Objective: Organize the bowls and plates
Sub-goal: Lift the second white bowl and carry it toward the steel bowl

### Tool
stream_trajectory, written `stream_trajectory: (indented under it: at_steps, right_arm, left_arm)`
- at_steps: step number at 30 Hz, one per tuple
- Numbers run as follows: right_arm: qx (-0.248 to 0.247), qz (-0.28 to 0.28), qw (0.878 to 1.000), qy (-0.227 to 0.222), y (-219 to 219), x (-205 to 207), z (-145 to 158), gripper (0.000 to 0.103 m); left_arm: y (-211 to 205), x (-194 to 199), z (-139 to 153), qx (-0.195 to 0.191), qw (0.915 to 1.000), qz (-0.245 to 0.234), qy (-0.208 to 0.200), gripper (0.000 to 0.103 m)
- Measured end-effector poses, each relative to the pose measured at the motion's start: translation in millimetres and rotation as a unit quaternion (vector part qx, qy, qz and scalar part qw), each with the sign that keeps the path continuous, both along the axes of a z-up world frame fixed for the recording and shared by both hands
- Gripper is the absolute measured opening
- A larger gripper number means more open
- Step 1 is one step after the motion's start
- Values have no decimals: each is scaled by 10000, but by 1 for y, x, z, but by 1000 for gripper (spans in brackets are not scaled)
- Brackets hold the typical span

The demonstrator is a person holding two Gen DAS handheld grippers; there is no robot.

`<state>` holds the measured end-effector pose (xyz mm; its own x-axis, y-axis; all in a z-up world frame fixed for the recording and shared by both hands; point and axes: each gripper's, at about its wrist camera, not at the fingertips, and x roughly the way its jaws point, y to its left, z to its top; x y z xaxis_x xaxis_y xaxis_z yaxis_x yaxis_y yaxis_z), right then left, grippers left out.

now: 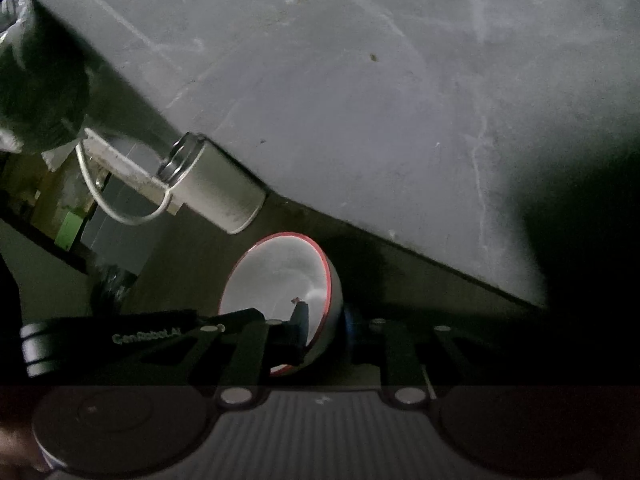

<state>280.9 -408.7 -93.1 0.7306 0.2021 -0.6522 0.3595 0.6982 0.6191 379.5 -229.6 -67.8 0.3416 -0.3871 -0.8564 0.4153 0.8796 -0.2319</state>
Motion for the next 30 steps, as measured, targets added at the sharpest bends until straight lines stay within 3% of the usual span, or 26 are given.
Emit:
stream_trajectory:
  at_steps: [16,20,24,30]
  right_arm:
    - [-532,583,9949,-631,35,-75,89,20]
    - [-721,709,9920,-751,46,-96,106,20]
    - [-1250,952,9834,-909,65,-121,123,20]
    - [-1479,1243,9762,-982,87,-154,138,20]
  left_arm:
    - [62,-83,84,-753,9950,218,-618,8]
    - [78,-106,94,-886,9933,219,-715,8]
    - [94,-132,102,-1038,9912,252,-781,8]
    - [118,-168,110,-1171,9889,252,-878,8]
